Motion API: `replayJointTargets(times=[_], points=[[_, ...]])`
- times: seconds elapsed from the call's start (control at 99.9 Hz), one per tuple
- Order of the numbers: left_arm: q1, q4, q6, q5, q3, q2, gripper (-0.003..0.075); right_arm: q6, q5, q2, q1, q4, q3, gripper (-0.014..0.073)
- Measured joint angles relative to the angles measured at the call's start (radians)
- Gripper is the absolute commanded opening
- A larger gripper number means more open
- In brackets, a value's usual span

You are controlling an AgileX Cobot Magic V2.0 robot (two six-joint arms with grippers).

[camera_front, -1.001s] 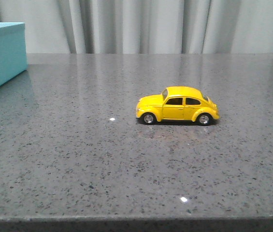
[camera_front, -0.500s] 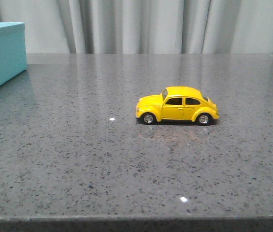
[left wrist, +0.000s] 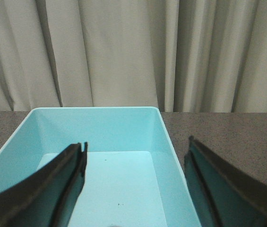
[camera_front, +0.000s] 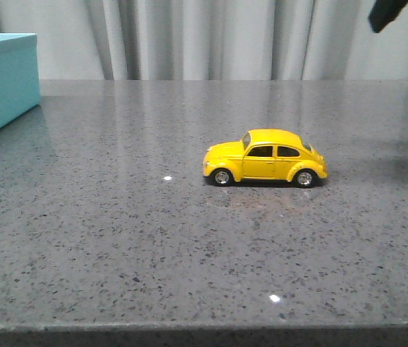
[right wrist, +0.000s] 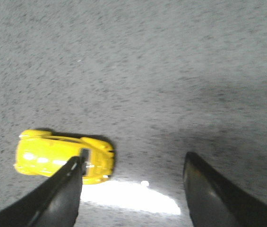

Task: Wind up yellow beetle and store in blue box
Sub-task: 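Lower the right gripper onto the yellow beetle car's roof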

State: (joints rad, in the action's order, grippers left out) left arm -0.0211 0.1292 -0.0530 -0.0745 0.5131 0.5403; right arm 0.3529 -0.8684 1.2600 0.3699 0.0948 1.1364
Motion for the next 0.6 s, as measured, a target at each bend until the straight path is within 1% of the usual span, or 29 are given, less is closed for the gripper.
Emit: replayJointTargets(times=[0.2,0.38,0.46,0.6], points=[[0.0,0.0,0.0,0.0,0.0,0.0,0.0443,0.106,-0.041,0.134,0.124,-0.029,0.098,0.0475],[0.0,0.002,0.0,0.0,0.0,0.0,0.0443,0.247,-0.083,0.216,0.214,-0.086,0.15,0.0475],[0.0,0.002,0.0,0.0,0.0,0.0,0.0443,0.301,-0.087,0.245,0.242,-0.095,0.161,0.0474],[0.0,0.002,0.0,0.0,0.0,0.0,0.0443,0.345,-0.087,0.28,0.26,-0.102,0.172,0.045]])
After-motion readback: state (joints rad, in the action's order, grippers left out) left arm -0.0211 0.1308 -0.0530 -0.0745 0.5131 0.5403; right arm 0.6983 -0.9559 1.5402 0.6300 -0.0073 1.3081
